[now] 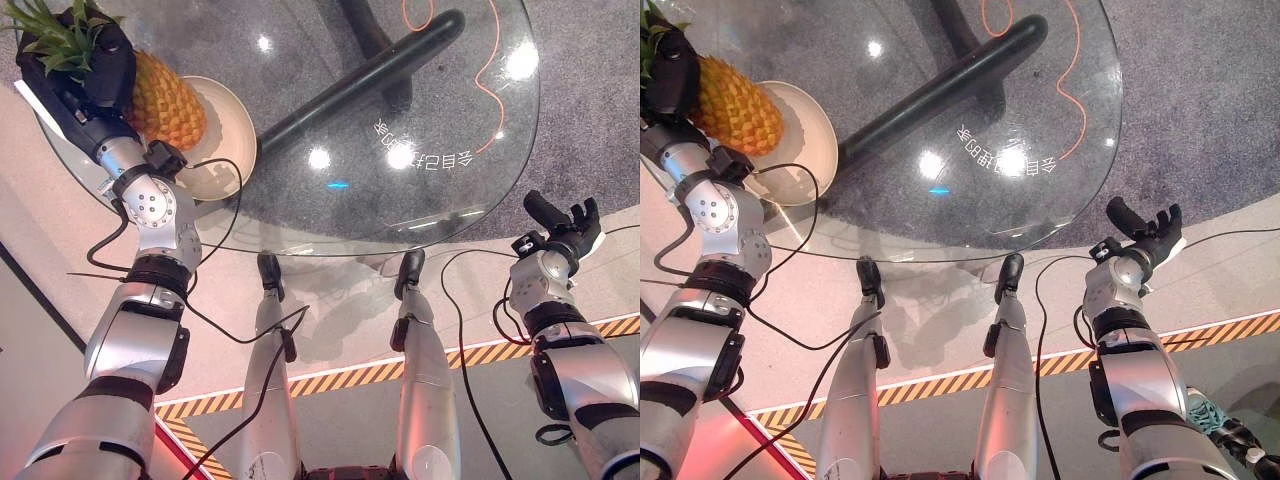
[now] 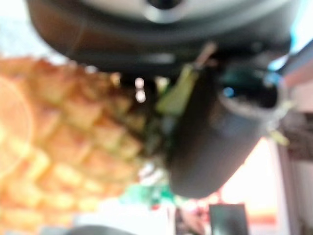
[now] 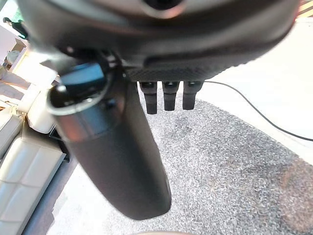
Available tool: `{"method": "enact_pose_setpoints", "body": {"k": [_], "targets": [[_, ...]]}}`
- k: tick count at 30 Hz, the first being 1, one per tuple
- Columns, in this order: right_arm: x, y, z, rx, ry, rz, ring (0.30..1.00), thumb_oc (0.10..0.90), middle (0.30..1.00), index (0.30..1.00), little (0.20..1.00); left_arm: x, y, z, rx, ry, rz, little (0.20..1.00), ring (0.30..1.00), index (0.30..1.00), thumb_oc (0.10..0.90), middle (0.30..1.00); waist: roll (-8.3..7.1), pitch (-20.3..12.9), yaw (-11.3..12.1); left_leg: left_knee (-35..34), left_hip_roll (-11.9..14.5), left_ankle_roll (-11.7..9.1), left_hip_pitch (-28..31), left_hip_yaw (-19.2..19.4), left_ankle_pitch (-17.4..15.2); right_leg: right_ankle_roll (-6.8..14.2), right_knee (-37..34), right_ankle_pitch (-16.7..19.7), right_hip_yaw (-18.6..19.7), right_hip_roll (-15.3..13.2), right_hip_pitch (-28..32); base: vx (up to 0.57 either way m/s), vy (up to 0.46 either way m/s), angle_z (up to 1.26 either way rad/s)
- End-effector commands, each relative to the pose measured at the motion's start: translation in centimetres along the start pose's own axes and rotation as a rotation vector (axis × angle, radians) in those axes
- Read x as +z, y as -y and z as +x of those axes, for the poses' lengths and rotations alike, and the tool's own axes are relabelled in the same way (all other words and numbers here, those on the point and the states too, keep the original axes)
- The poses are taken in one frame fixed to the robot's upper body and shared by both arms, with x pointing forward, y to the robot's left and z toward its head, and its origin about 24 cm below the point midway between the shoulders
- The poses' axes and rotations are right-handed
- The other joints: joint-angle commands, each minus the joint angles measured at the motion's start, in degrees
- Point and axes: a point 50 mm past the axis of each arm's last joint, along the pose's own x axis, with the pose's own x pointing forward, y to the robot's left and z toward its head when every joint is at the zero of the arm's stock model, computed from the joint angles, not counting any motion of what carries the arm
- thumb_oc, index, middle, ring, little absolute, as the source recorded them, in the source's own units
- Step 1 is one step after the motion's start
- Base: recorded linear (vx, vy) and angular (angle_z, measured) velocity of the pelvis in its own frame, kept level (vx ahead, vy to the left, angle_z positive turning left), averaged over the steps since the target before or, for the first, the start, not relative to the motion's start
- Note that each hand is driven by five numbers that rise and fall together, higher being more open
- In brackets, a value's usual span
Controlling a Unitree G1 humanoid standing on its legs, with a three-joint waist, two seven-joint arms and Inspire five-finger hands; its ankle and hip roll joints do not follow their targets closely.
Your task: Pick up the fruit to the plate
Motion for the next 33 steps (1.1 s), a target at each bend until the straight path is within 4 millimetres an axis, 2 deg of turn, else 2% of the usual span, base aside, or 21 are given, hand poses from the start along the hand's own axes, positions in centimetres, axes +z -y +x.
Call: {"method": "enact_pose_setpoints", "body": {"k": [1, 2, 8, 11, 22, 24, 33], "targets": [[2.4, 0.6, 0.6, -0.054, 0.115, 0.040, 0.900, 0.800, 0.900, 0.900, 0.900, 5.5, 1.8, 3.7, 0.009, 0.255, -0.149, 0.205, 0.305, 0.305, 0.105, 0.305, -3.08, -1.4, 0.7, 5.6, 0.0, 0.6, -1.0, 0.0, -4.4, -0.4, -0.6, -0.7, -0.5, 2.5, 1.0, 0.00, 0.000, 0.00], [2.3, 0.7, 0.6, -0.053, 0.112, 0.037, 0.900, 0.800, 0.900, 0.900, 0.900, 5.4, 1.8, 3.6, 0.008, 0.246, -0.145, 0.258, 0.349, 0.349, 0.158, 0.349, -3.13, -1.4, 0.7, 5.7, 0.1, 0.5, -0.6, 0.0, -4.8, -0.3, -0.5, -1.1, -0.4, 2.5, 1.4, 0.00, 0.000, 0.00], [2.3, 0.7, 0.6, -0.049, 0.113, 0.037, 0.900, 0.800, 0.900, 0.900, 0.900, 5.1, 1.3, 3.7, 0.010, 0.232, -0.145, 0.299, 0.385, 0.385, 0.199, 0.385, -3.28, -1.4, 0.6, 5.6, 0.1, 0.5, -0.4, 0.1, -4.8, -0.4, -0.7, -1.1, -0.4, 2.6, 1.6, 0.00, 0.000, 0.00], [2.4, 0.6, 0.6, -0.046, 0.116, 0.041, 0.900, 0.800, 0.900, 0.900, 0.900, 5.1, 1.2, 3.8, 0.013, 0.232, -0.150, 0.354, 0.432, 0.432, 0.254, 0.432, -3.38, -1.4, 0.6, 5.3, 0.0, 0.6, -0.7, 0.2, -4.2, -0.5, -1.1, -0.5, -0.4, 2.6, 1.3, 0.00, 0.000, 0.00], [2.4, 0.5, 0.6, -0.047, 0.116, 0.047, 0.900, 0.800, 0.900, 0.900, 0.900, 5.0, 1.0, 3.9, 0.013, 0.229, -0.144, 0.376, 0.451, 0.451, 0.276, 0.451, -3.59, -1.4, 0.7, 5.5, -0.1, 0.6, -0.7, 0.0, -4.4, -0.5, -1.0, -0.6, -0.4, 2.7, 1.4, 0.00, 0.000, 0.00], [2.4, 0.5, 0.6, -0.046, 0.117, 0.049, 0.900, 0.800, 0.900, 0.900, 0.900, 5.0, 1.0, 3.9, 0.014, 0.228, -0.146, 0.417, 0.486, 0.486, 0.317, 0.486, -3.63, -1.4, 0.7, 5.4, -0.1, 0.6, -0.9, 0.0, -4.3, -0.5, -1.1, -0.5, -0.4, 2.7, 1.3, 0.00, 0.000, 0.00], [2.5, 0.3, 0.5, -0.043, 0.128, 0.046, 0.900, 0.800, 0.900, 0.900, 0.900, 4.9, 0.8, 3.8, 0.013, 0.229, -0.148, 0.480, 0.540, 0.540, 0.380, 0.540, -3.66, -1.4, 0.9, 5.7, -0.2, 0.6, -0.5, -0.2, -4.9, -0.4, -1.1, -0.9, -0.4, 2.7, 1.8, 0.00, 0.000, 0.00]]}}
